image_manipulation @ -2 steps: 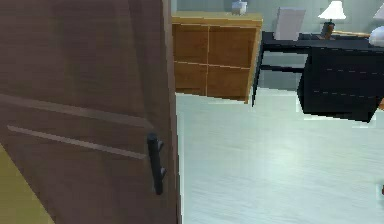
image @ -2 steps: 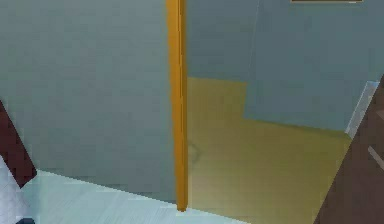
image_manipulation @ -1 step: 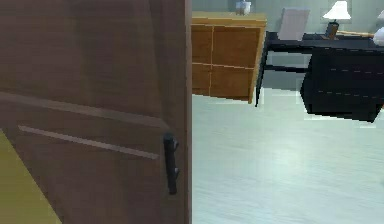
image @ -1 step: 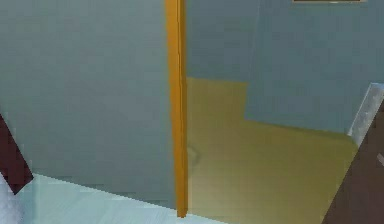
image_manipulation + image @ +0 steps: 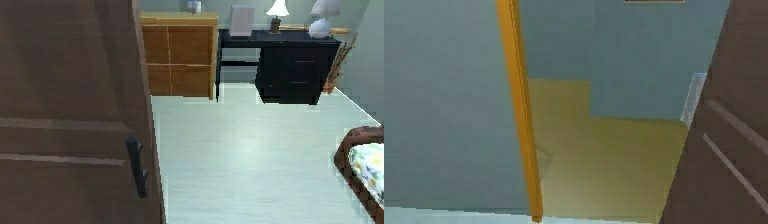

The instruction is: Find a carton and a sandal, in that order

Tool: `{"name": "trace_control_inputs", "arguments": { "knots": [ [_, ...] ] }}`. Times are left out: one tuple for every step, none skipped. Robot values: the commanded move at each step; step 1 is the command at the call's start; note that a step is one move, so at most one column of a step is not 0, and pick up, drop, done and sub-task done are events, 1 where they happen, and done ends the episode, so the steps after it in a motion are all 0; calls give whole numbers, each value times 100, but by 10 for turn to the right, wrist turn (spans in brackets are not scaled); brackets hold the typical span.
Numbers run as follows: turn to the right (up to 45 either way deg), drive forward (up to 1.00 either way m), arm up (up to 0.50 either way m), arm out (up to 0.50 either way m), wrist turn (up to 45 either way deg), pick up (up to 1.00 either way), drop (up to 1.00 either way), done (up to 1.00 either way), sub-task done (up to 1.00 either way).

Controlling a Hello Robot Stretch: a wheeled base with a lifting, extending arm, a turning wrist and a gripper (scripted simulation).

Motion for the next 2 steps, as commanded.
{"name": "trace_control_inputs", "arguments": {
  "knots": [
    [0,85,0,0,0,0,0,0,0],
    [60,0,0,0,0,0,0,0,0]
  ]
}}
